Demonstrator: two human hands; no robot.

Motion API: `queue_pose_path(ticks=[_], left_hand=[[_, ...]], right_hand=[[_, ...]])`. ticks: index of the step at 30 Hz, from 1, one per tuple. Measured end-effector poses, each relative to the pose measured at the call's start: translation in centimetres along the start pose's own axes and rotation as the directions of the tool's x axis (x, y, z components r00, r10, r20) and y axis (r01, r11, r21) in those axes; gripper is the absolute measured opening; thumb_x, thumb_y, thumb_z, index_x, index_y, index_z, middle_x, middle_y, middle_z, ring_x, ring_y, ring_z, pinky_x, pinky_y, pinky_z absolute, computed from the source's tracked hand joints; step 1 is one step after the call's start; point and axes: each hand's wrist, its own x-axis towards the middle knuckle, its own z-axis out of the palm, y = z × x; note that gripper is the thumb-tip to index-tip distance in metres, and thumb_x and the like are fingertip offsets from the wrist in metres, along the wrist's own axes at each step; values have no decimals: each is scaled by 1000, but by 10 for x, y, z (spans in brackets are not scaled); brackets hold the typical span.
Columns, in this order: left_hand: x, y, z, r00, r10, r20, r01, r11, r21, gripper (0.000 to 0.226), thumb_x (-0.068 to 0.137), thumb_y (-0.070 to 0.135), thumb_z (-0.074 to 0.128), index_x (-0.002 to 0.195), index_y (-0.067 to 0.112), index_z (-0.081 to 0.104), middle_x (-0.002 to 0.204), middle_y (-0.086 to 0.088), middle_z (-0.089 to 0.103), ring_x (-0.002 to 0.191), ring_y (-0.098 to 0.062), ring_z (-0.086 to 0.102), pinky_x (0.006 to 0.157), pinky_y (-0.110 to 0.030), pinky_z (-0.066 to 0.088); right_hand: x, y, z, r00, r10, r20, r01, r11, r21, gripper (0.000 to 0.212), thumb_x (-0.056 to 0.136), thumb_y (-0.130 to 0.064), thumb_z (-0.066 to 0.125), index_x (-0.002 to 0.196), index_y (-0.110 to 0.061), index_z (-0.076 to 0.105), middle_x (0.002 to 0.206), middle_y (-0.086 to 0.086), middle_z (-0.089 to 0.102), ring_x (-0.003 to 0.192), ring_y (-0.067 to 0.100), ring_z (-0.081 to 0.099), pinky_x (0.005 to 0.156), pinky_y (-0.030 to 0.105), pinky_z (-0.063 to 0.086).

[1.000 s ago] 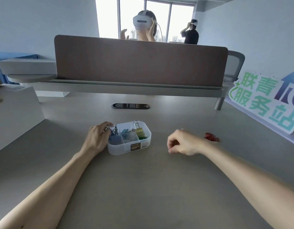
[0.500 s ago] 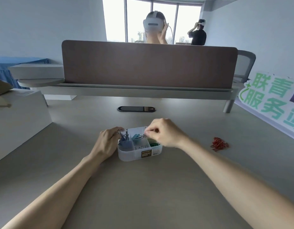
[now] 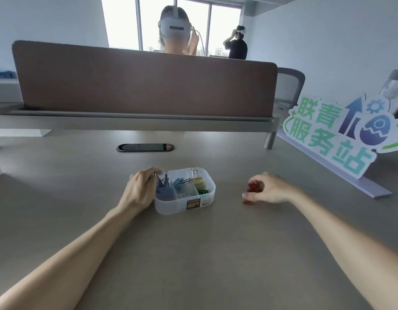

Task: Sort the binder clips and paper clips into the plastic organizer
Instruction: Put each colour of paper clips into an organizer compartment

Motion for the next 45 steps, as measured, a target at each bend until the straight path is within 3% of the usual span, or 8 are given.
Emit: queue_pose_path(ticks=[7, 16, 21, 24, 32, 39, 42, 45], left_hand=[[5, 8, 10, 998, 54, 11, -54, 998, -24, 44, 78, 19, 30, 98, 5, 67, 87, -9, 68, 80, -26, 60, 67, -27, 37], [2, 7, 10, 999, 31, 19, -30, 998, -61, 43, 78, 21, 33, 99, 8, 68, 93, -9, 71, 89, -29, 62, 73, -28, 41], [1, 8, 8, 999, -5, 34, 10, 991, -131, 39, 78, 23, 35, 94, 11, 69, 91, 1, 70, 88, -18, 59, 72, -20, 39], [1, 9, 6, 999, -27, 40, 34, 983, -182, 34, 77, 23, 38, 87, 15, 69, 85, 9, 67, 85, -13, 57, 67, -3, 35], [2, 7, 6, 998, -31, 57, 41, 982, -186, 35, 76, 21, 39, 89, 11, 70, 84, 4, 68, 83, -17, 59, 66, -4, 36], [1, 6, 5, 997, -41, 63, 53, 979, -198, 41, 76, 22, 37, 97, 7, 69, 81, 2, 65, 76, -16, 57, 62, -9, 38], [0, 5, 4, 999, -11, 43, 19, 980, -198, 37, 77, 20, 38, 90, 3, 67, 80, -3, 66, 74, -20, 57, 65, -25, 39], [1, 3, 5, 999, 17, 42, -9, 983, -184, 36, 78, 17, 38, 95, 3, 68, 86, -1, 66, 80, -17, 57, 64, -20, 36]], right_hand=[[0, -14, 4, 981, -193, 22, 193, 981, 25, 38, 64, -29, 85, 96, -16, 67, 83, -4, 61, 76, 12, 56, 66, 22, 41], [-5, -18, 3, 991, -135, 23, 129, 978, 165, 14, 69, -12, 82, 76, -18, 70, 69, 2, 68, 45, 0, 55, 57, 21, 48], [-11, -17, -9, 997, -76, 1, 70, 920, 385, 16, 70, -2, 80, 84, -3, 72, 67, 10, 68, 59, 21, 62, 60, 31, 56], [-15, -24, -23, 997, -73, -1, 65, 879, 472, 20, 71, 2, 78, 90, 4, 70, 65, 8, 66, 58, 19, 59, 51, 25, 55], [-12, -94, -56, 977, -212, 17, 170, 828, 534, 18, 70, 2, 79, 87, 1, 72, 70, 10, 67, 50, 9, 58, 49, 21, 51], [4, -173, -35, 939, -302, 163, 234, 911, 341, 12, 72, -6, 80, 83, -6, 75, 75, 11, 71, 62, 18, 62, 59, 26, 57], [8, -195, -23, 937, -288, 196, 248, 947, 205, 11, 72, -10, 80, 80, -12, 73, 74, 5, 70, 54, 14, 63, 49, 20, 51], [9, -209, -15, 940, -269, 208, 262, 963, 63, 15, 71, -13, 82, 81, -15, 72, 73, 1, 68, 46, 9, 63, 42, 16, 46]])
